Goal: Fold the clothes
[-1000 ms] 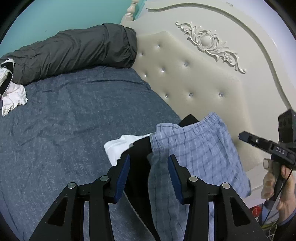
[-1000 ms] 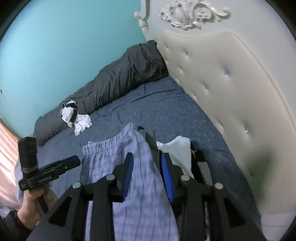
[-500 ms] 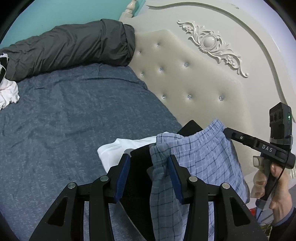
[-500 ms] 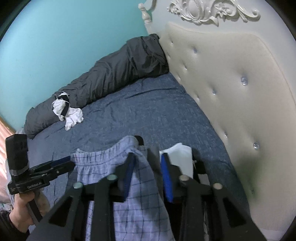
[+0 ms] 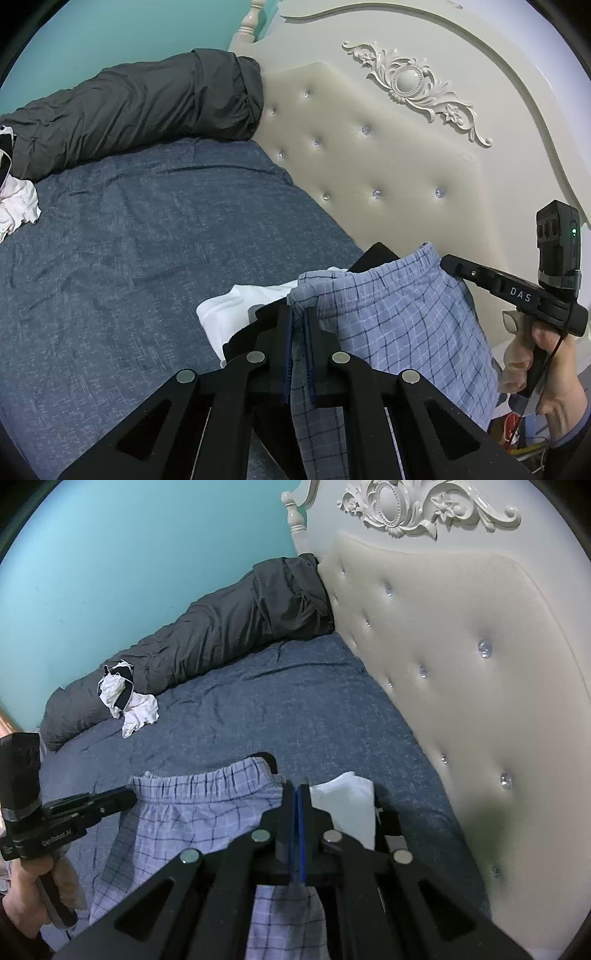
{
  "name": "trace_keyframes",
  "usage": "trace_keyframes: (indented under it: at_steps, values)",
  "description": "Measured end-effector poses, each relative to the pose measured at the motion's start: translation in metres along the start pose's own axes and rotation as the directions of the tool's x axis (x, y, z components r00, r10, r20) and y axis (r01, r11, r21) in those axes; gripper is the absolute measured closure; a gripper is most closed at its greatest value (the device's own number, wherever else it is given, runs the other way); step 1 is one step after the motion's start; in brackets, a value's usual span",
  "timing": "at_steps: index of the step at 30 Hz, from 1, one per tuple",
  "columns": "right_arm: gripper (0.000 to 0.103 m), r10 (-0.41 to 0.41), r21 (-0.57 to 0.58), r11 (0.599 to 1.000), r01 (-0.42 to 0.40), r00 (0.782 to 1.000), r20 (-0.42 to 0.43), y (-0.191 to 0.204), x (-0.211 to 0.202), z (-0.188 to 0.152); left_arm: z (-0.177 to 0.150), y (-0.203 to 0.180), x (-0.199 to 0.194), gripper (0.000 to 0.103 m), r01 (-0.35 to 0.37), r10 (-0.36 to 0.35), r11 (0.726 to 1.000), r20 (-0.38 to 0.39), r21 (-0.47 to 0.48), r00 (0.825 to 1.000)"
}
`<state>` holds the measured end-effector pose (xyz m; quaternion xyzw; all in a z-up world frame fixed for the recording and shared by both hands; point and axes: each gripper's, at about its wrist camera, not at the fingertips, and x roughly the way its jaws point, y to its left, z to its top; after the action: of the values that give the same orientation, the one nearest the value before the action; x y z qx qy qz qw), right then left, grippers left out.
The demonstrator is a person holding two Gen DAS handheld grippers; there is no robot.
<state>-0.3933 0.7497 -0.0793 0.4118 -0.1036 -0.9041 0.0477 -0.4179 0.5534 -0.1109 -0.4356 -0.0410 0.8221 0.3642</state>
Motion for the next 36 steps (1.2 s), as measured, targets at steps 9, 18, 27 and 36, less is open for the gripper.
trace_keyframes:
  at_steps: [9,18,27,36]
  values:
    - [0.101,-0.014,0.030,0.999,0.014,1.000,-0.017,0.000,0.001,-0.001,0.000,-0.002,-0.005,0.087,-0.013,0.013,1.000,0.005,0.004,1.000]
    - [0.093,-0.010,0.064,0.998,0.004,0.995,0.095,-0.007,-0.041,-0.004,-0.005,0.008,-0.032,0.066,-0.030,0.031,0.999,0.035,-0.016,0.999]
    - [0.093,0.018,0.064,0.998,-0.025,0.995,0.101,0.003,-0.065,-0.031,-0.032,-0.003,-0.062,0.059,-0.014,0.013,1.000,0.038,0.008,0.999]
    - [0.093,0.006,0.081,0.997,-0.017,0.991,0.137,0.015,-0.094,-0.060,-0.057,-0.017,-0.090,0.057,-0.009,0.008,1.000,0.041,0.021,0.999]
